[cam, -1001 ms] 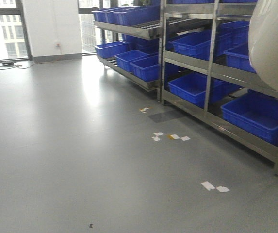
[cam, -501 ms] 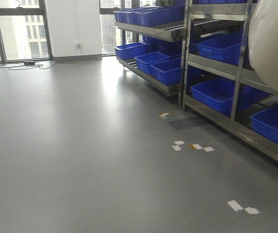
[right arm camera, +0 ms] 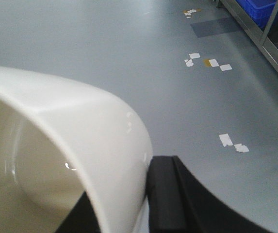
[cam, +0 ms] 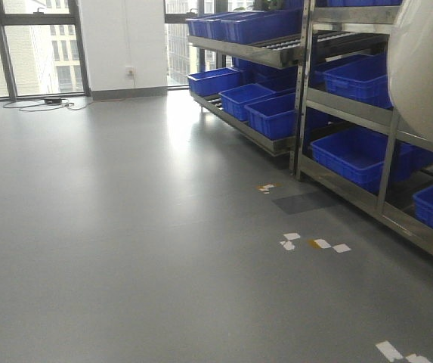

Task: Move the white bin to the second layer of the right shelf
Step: 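Keep driving toward the windows with the bin held in the right gripper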

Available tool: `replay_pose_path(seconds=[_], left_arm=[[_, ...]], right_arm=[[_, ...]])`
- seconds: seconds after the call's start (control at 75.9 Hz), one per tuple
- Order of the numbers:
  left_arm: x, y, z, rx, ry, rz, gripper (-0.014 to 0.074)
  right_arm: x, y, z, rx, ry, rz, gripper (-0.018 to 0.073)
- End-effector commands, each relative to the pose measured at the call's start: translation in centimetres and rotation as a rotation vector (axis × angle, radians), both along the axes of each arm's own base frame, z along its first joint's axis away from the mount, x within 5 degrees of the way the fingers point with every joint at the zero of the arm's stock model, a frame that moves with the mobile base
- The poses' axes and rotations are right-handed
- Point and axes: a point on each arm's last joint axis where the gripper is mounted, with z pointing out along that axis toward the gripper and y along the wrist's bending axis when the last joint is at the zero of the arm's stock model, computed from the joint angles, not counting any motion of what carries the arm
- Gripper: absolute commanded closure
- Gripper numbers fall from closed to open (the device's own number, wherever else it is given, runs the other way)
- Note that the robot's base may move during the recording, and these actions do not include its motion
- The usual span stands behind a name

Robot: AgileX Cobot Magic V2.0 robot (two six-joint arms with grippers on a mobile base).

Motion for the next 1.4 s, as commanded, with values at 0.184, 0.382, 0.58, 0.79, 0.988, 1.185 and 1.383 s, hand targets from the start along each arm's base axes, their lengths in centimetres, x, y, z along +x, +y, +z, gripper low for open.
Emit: replay_pose_path(seconds=[0.184,0.382,0.58,0.79,0.988,1.185,1.383], left_arm=[[0.07,-0.03,-0.37,-0.009,-0.064,-0.004,0.0512],[0.07,-0.03,-0.37,-0.009,-0.064,-0.004,0.0512],[0.07,-0.03,-0.37,-0.009,-0.064,-0.004,0.0512],[0.07,-0.03,-0.37,-0.009,-0.064,-0.004,0.0512],[0.07,-0.03,-0.37,-0.009,-0.064,-0.004,0.0512],[0.07,-0.03,-0.37,-0.009,-0.064,-0.004,0.0512],[0.07,-0.03,-0.37,-0.009,-0.064,-0.004,0.0512]], right_arm=[[0.26,-0.07,1.87,0.021,-0.127,-0.012,0.0503],[0.26,-0.07,1.87,0.021,-0.127,-0.012,0.0503],[0.26,-0.07,1.87,0.021,-0.127,-0.012,0.0503],[0.26,-0.07,1.87,0.021,-0.127,-0.012,0.0503],[0.26,-0.07,1.87,0.021,-0.127,-0.012,0.0503],[0.26,-0.07,1.87,0.021,-0.127,-0.012,0.0503],[0.26,-0.07,1.87,0.021,-0.127,-0.012,0.0503]])
